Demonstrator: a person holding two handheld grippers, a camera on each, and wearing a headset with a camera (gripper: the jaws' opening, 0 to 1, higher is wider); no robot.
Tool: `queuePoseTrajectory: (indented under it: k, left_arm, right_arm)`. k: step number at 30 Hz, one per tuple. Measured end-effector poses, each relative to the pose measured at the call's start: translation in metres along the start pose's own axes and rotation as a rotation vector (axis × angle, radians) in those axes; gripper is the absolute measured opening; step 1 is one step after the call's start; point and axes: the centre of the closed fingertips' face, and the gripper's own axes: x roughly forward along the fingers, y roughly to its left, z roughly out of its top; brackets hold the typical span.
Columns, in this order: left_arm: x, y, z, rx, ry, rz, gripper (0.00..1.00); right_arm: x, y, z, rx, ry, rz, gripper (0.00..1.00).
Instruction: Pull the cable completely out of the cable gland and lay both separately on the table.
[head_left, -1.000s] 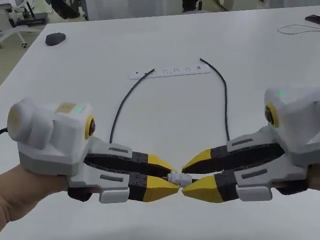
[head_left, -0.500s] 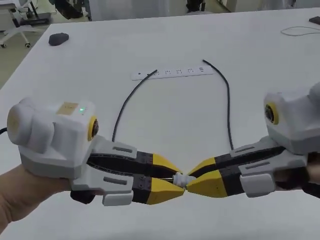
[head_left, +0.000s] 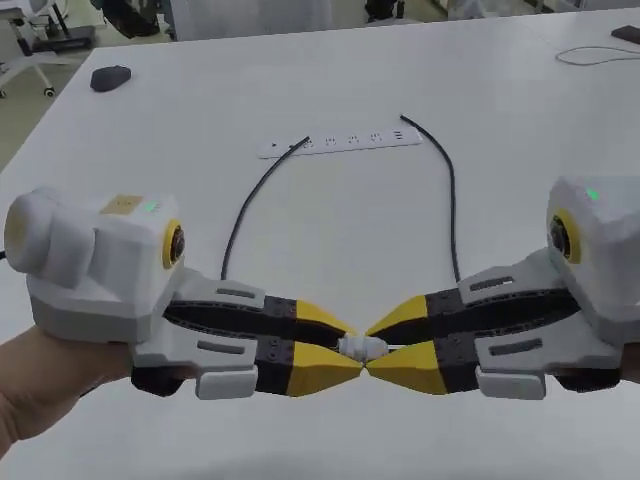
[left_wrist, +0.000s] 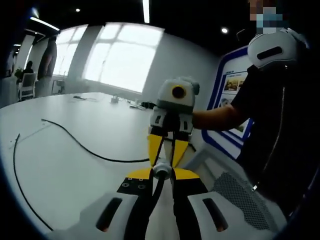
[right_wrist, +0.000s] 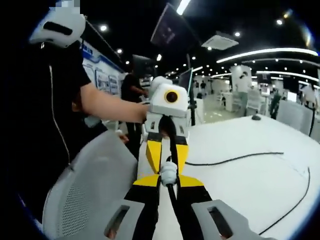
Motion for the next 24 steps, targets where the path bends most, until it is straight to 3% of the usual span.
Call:
queuePoseTrajectory:
  k: [5, 8, 10, 11, 14, 16, 17, 21, 24]
  left_arm:
    - [0.0, 0.005, 0.001, -0.024, -0.015, 0.02, 0.14]
    - [-0.001, 0.007, 0.002, -0.025, -0.026, 0.031, 0.14]
    - [-0.002, 0.009, 0.002, -0.028, -0.03, 0.041, 0.14]
    - [-0.002, 0.009, 0.002, -0.025, -0.029, 0.041, 0.14]
    - [-0.002, 0.01, -0.001, -0.014, -0.014, 0.049, 0.14]
    - [-0.004, 0.011, -0.001, -0.018, -0.018, 0.052, 0.14]
    - [-0.004, 0.012, 0.0, -0.016, -0.021, 0.057, 0.14]
    - [-0.005, 0.013, -0.002, -0.011, -0.012, 0.061, 0.14]
    - [-0.004, 0.017, -0.001, 0.014, -0.014, 0.084, 0.14]
  right_arm:
    - [0.001, -0.005, -0.001, -0.167, 0.054, -0.06, 0.07]
    - [0.0, -0.012, -0.002, -0.255, 0.081, -0.077, 0.07]
    - [0.002, -0.013, -0.002, -0.352, 0.094, -0.082, 0.07]
    - [0.003, -0.012, -0.003, -0.357, 0.096, -0.084, 0.07]
    - [0.003, -0.014, -0.01, -0.201, 0.133, -0.083, 0.1]
    - [0.001, -0.02, -0.021, -0.183, 0.196, -0.093, 0.23]
    - [0.0, -0.019, -0.025, -0.179, 0.215, -0.071, 0.22]
    - [-0.003, -0.023, -0.025, -0.197, 0.222, -0.087, 0.01]
    - [0.0, -0.025, -0.024, -0.192, 0.243, -0.107, 0.0]
